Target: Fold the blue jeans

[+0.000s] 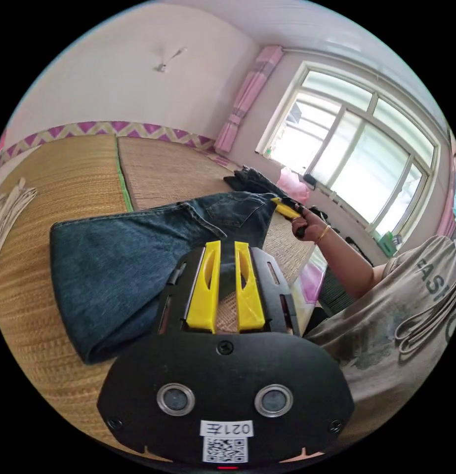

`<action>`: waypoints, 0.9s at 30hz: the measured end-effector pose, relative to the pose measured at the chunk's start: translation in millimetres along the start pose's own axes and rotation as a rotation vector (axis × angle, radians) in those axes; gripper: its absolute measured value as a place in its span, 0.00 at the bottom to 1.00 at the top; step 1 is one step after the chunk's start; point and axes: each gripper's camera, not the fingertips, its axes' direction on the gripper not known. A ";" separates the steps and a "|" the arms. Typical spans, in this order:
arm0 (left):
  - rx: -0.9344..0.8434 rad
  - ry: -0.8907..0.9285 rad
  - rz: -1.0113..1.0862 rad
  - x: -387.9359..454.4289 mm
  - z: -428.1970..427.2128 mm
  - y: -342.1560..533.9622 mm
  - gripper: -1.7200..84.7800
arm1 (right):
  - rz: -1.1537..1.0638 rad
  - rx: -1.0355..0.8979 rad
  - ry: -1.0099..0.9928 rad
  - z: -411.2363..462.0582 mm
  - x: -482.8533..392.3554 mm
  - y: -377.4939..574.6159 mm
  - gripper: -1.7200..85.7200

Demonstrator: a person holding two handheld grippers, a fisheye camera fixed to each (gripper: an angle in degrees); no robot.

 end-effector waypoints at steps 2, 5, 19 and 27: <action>0.057 -0.004 -0.039 -21.5 -42.9 25.6 0.03 | -0.283 -0.047 0.058 26.0 -98.5 12.2 0.07; 0.116 -0.023 -0.073 -44.1 -88.7 59.7 0.01 | -0.741 -0.149 0.175 98.3 -253.2 78.9 0.07; 0.187 -0.171 -0.250 -120.6 -196.8 211.3 0.01 | -1.682 -0.536 0.445 356.2 -392.2 453.3 0.06; 0.248 -0.075 -0.253 -161.5 -169.3 183.7 0.04 | -1.744 -0.616 0.383 374.0 -371.8 475.6 0.09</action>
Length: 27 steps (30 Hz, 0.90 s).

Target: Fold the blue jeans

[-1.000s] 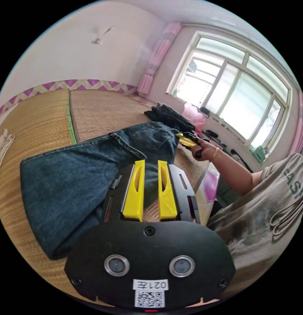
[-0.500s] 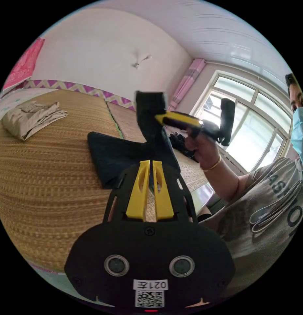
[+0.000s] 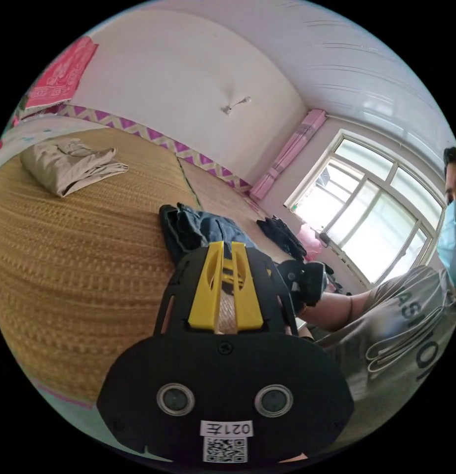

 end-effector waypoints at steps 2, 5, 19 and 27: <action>-0.038 -0.012 0.048 1.7 38.0 -19.9 0.07 | 0.040 0.051 -0.220 -11.8 27.2 16.8 0.11; -0.209 -0.185 0.067 -14.2 106.3 -32.4 0.09 | 0.300 0.142 -0.474 -24.1 105.1 68.6 0.13; -0.286 -0.007 -0.311 -148.8 126.7 37.0 0.19 | 1.278 0.042 -1.007 165.8 315.3 362.3 0.18; -0.405 -0.073 -0.408 -190.0 170.8 51.0 0.14 | 1.324 0.057 -1.105 235.6 323.9 384.6 0.12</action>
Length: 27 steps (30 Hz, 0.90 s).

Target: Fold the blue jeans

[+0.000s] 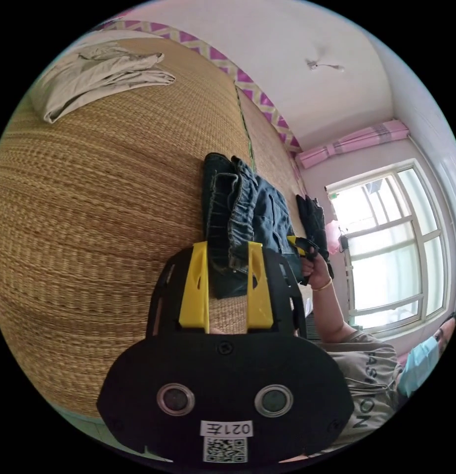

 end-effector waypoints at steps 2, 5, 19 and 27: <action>-0.014 -0.039 0.045 -5.1 10.8 2.3 0.11 | -0.005 0.004 -0.035 -5.1 11.6 -2.9 0.12; 0.033 0.085 0.011 -29.8 14.3 13.0 0.04 | -0.005 0.019 -0.104 -16.6 22.3 -6.9 0.11; 0.069 0.295 -0.031 -93.6 19.3 21.4 0.09 | -0.261 -0.070 0.055 -36.4 -66.3 -89.7 0.11; -0.011 0.283 -0.036 -93.0 72.3 43.5 0.22 | -0.083 -0.045 -0.005 -44.2 45.6 -90.0 0.11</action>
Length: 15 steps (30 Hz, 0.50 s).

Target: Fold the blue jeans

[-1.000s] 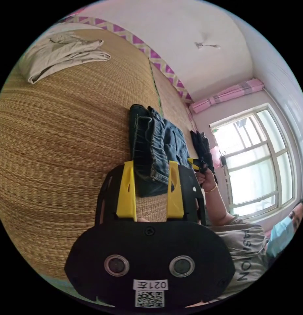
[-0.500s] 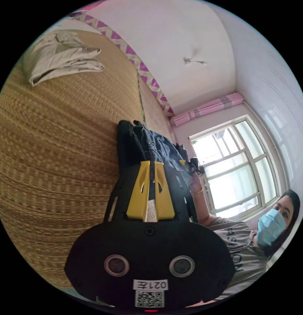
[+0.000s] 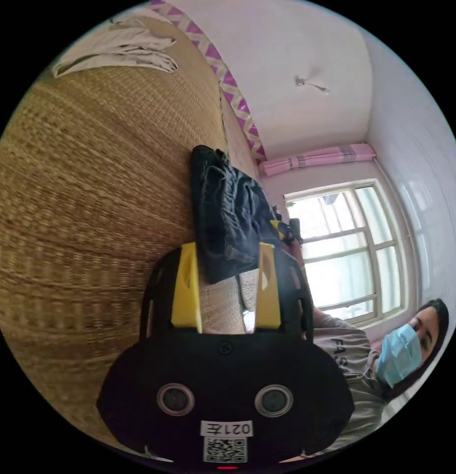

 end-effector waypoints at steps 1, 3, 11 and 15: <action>-0.018 -0.042 0.009 8.2 2.1 2.0 0.23 | 0.005 0.000 -0.003 -0.7 4.5 0.4 0.11; -0.055 -0.083 0.025 18.1 7.9 3.3 0.24 | 0.010 0.003 -0.022 -2.4 18.2 0.8 0.11; -0.159 -0.035 -0.031 5.6 71.9 -6.1 0.18 | 0.031 0.013 -0.069 -2.7 47.4 -2.6 0.11; -0.159 -0.012 -0.024 -4.9 82.8 -1.7 0.14 | 0.047 0.016 -0.093 -3.8 57.4 -6.3 0.11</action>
